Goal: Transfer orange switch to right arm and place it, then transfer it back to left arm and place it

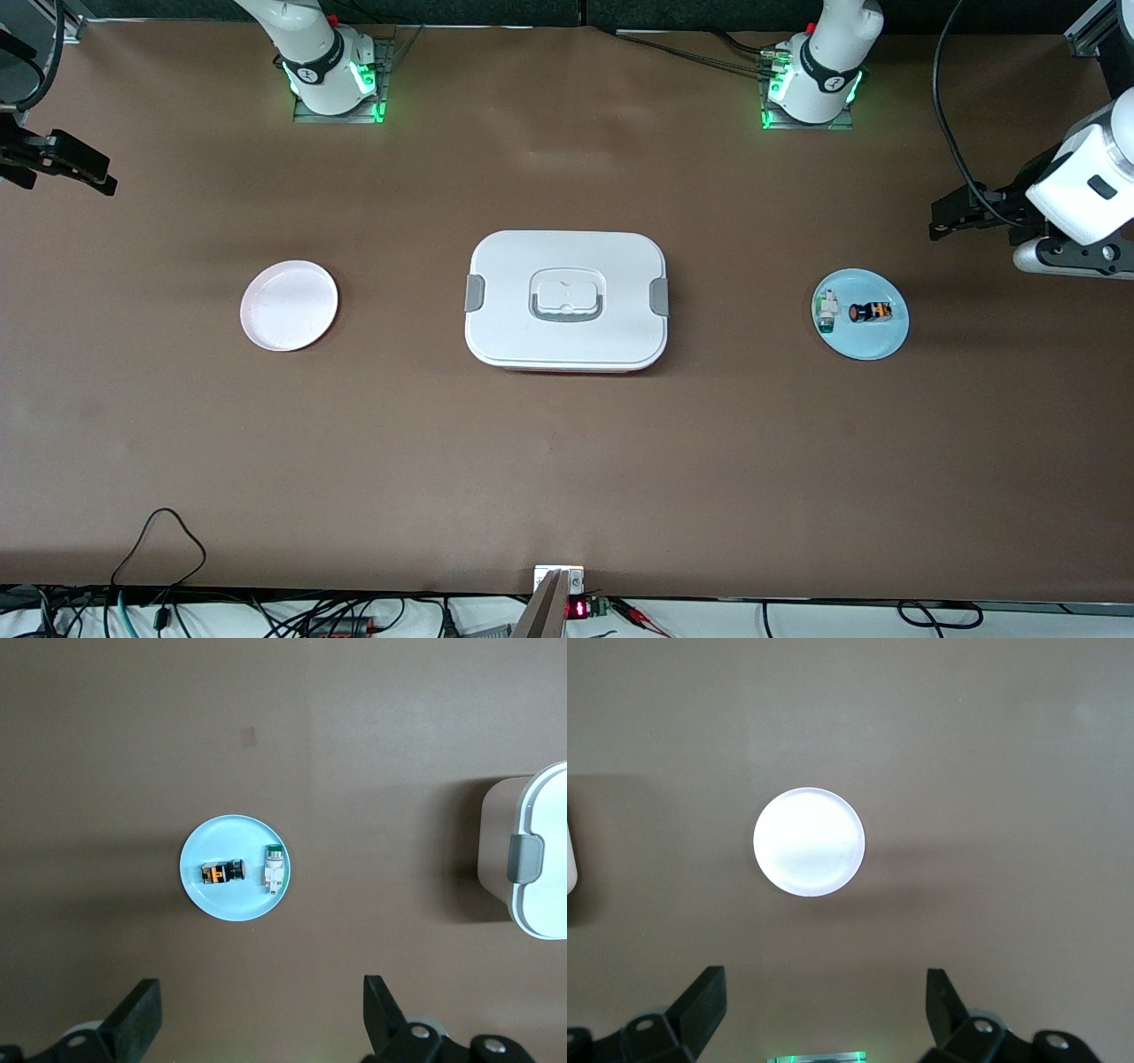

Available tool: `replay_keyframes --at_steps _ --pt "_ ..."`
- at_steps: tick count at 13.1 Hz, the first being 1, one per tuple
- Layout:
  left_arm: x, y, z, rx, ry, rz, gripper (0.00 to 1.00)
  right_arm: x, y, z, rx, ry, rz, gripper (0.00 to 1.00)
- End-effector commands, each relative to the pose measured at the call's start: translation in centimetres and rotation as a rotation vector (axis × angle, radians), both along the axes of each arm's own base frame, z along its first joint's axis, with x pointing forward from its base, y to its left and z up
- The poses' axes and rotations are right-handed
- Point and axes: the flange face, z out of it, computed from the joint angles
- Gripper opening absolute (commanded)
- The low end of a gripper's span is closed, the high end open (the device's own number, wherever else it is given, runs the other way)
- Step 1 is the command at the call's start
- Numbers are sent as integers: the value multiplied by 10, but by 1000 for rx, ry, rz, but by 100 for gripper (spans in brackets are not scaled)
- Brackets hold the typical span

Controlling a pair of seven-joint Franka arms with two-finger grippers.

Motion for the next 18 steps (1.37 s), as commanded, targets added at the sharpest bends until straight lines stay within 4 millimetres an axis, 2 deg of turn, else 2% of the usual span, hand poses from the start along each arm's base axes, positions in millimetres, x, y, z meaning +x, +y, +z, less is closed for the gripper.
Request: replay_keyframes --at_steps 1,4,6,7,8,12,13,15,18 --pt "-1 2 6 15 -5 -4 100 0 1 5 14 6 13 100" --pt "0 10 1 17 5 3 100 0 0 5 12 7 13 100" --pt "0 23 -16 6 64 -74 100 0 0 5 11 7 13 100" --pt "4 29 -36 -2 116 -122 100 0 0 5 11 7 13 100" --pt "6 43 -48 0 146 -112 100 1 2 5 11 7 16 100" --pt "13 66 -115 54 253 -43 100 1 3 5 11 7 17 100" --pt "10 75 -130 53 251 -23 100 1 3 5 12 7 17 100" --pt "4 79 -166 57 246 6 100 1 1 5 13 5 11 100" --pt "-16 94 -232 41 191 38 100 -3 4 5 10 16 2 100"
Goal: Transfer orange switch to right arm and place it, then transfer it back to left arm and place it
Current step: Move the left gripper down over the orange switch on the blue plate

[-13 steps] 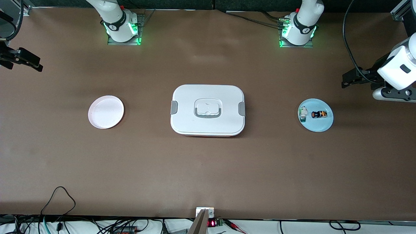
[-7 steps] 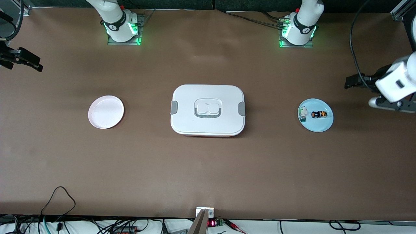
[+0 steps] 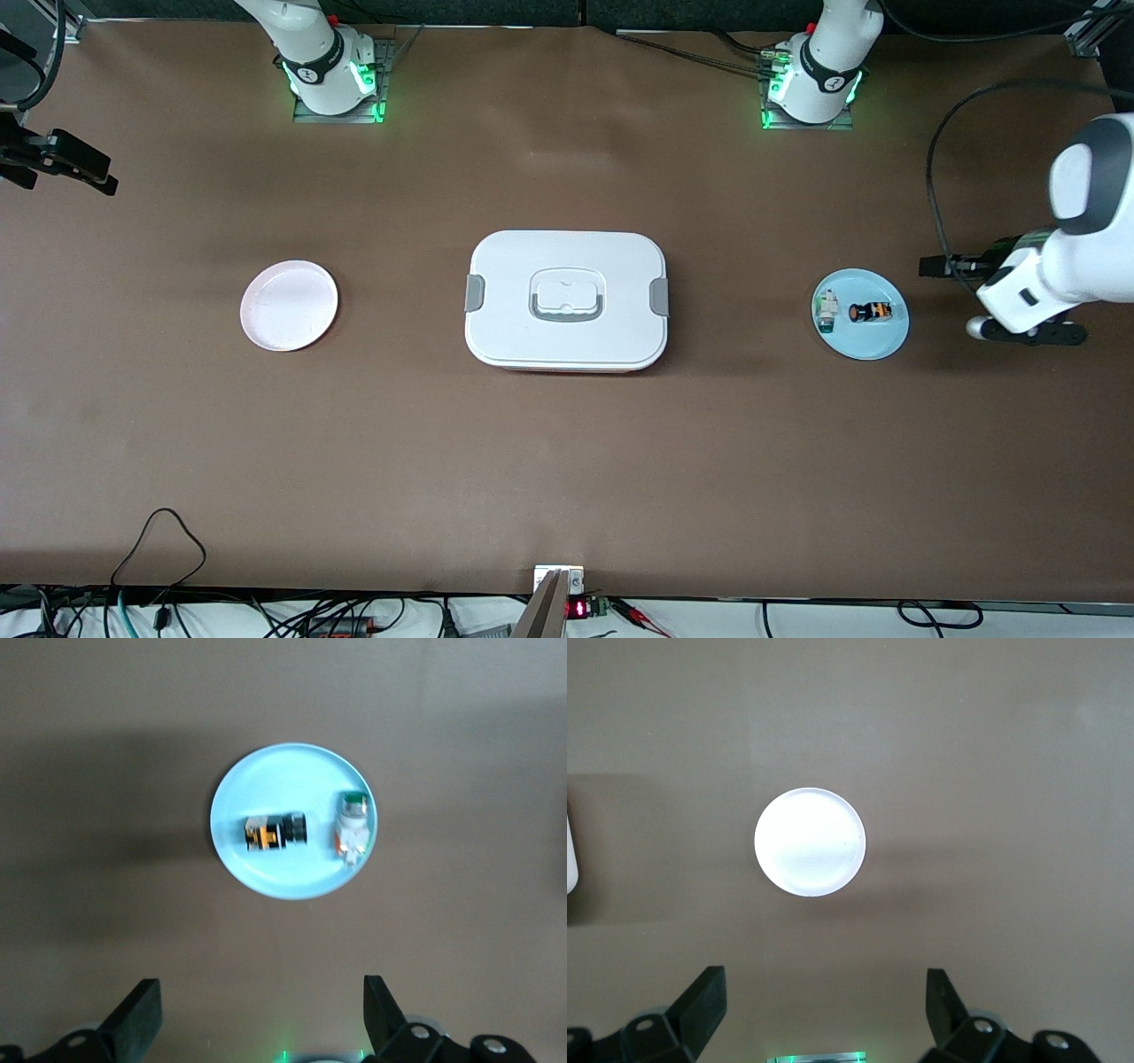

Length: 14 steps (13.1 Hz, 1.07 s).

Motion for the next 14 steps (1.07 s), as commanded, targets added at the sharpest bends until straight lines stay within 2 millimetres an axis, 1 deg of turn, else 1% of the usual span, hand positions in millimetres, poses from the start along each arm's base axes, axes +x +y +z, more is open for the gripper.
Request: replay_keyframes --at_steps 1,3,4,5,6,9,11,12,13,14 --pt "-33 9 -48 6 -63 23 100 -2 1 4 10 10 -7 100" --pt "-45 10 -82 8 -96 23 100 -3 2 3 9 -6 -6 100" --pt "-54 16 -100 9 -123 34 100 -3 3 3 6 -32 -3 100" --pt "-60 17 -113 10 -161 34 100 -6 3 0 6 -43 -1 100" --pt "-63 19 -123 11 -181 37 100 -7 3 1 6 -45 -1 100" --pt "-60 22 -148 14 -201 37 100 -8 2 -4 8 -40 -3 100" --pt "-61 29 -162 5 -190 65 100 -18 4 -4 8 -57 -3 100" --pt "-61 27 -169 -9 -192 85 100 -26 4 -7 8 -66 1 100" --pt "-59 25 -176 -10 -206 84 100 -34 5 -7 8 -71 2 100" --pt "-58 26 -185 -10 -208 88 100 -36 5 -8 9 -62 -2 100"
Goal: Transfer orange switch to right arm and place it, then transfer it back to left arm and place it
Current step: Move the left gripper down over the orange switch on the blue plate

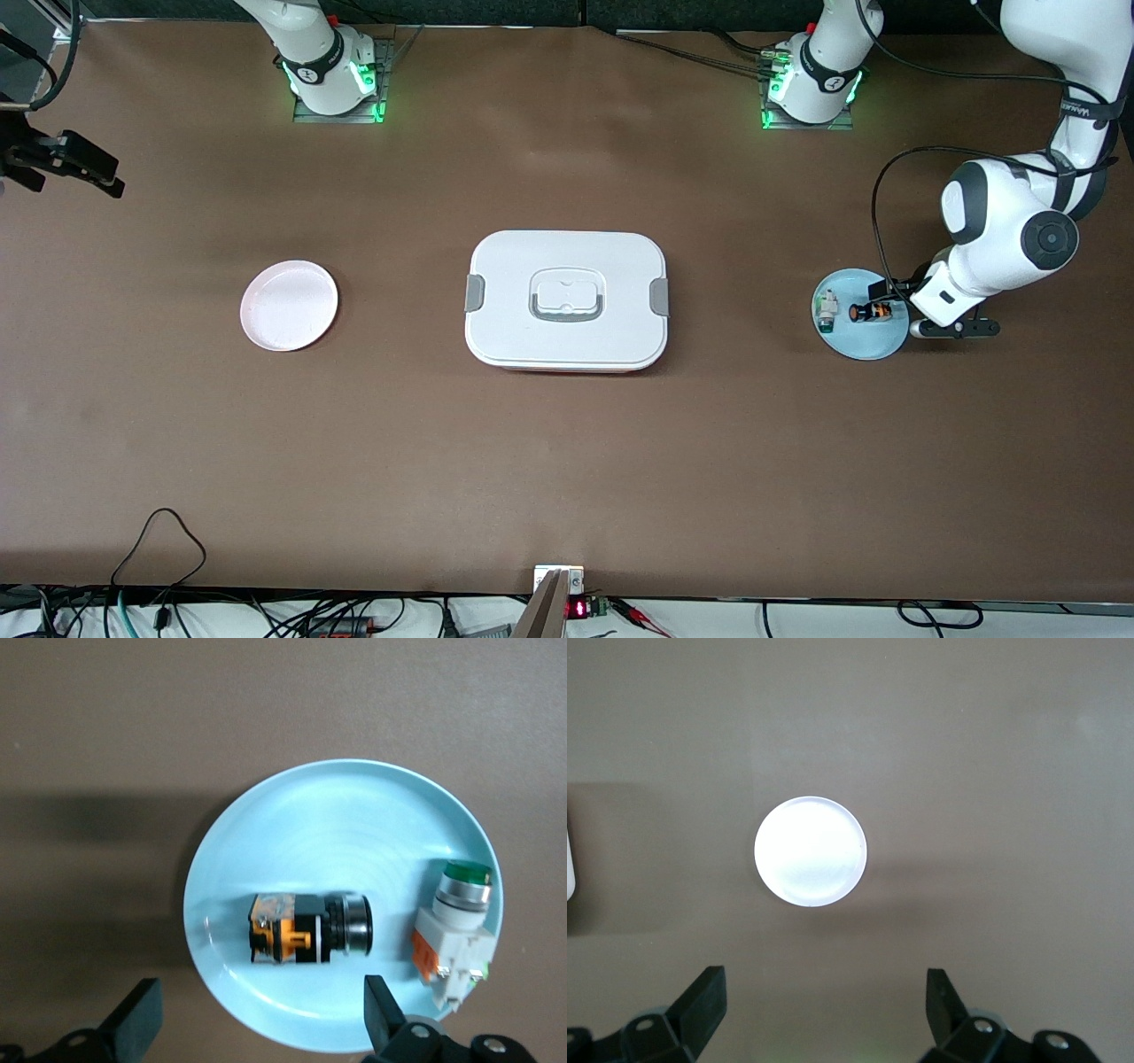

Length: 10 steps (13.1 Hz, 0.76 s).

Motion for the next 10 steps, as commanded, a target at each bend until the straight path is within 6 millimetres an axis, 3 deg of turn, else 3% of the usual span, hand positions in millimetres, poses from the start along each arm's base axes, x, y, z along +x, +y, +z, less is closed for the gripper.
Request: replay_keyframes --at_steps 1,5,10 --pt "3 -2 -17 -13 -18 19 100 -20 3 2 10 -20 -5 100" --pt "5 -22 -36 -74 1 62 100 -25 3 -1 14 27 -5 100" --pt "3 -22 -46 -81 -2 27 100 -23 6 6 12 10 0 100"
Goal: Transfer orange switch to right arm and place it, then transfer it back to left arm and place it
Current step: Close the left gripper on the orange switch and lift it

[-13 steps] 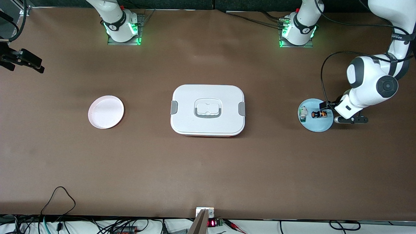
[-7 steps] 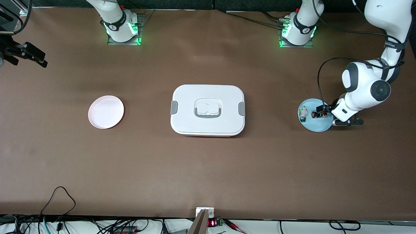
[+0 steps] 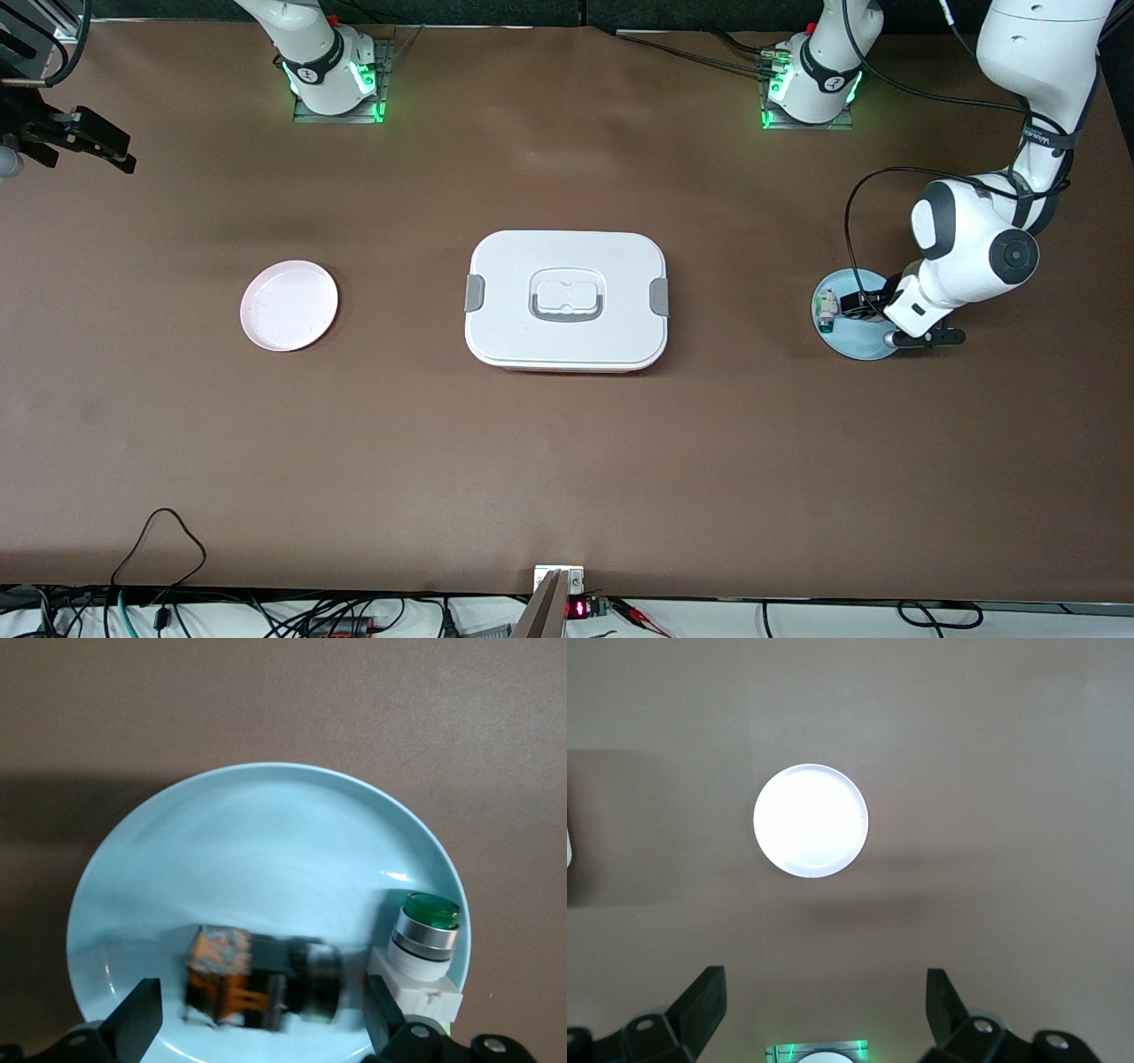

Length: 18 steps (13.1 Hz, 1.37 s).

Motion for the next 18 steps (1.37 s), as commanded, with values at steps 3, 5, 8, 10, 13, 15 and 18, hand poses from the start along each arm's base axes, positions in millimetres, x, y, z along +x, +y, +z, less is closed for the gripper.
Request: replay_keyframes --at_steps 3,5,8,10,13,15,18 --pt "2 5 -14 -16 -11 -40 100 -4 2 9 13 -18 -8 100" --pt "4 5 -12 -15 -17 -38 100 -4 2 9 13 -17 -9 100" --pt "7 4 -10 -14 -23 -42 91 -5 2 9 13 -13 -6 100" --pt "7 4 -10 -16 -24 -54 54 -6 2 8 14 -4 -7 100" --pt "7 3 -9 -13 -24 -69 20 -5 1 6 13 8 -9 100" --pt "14 4 1 -24 -33 -136 18 1 0 5 12 6 -13 100" --pt "34 -4 43 -64 62 -164 15 18 2 -6 62 25 -5 100"
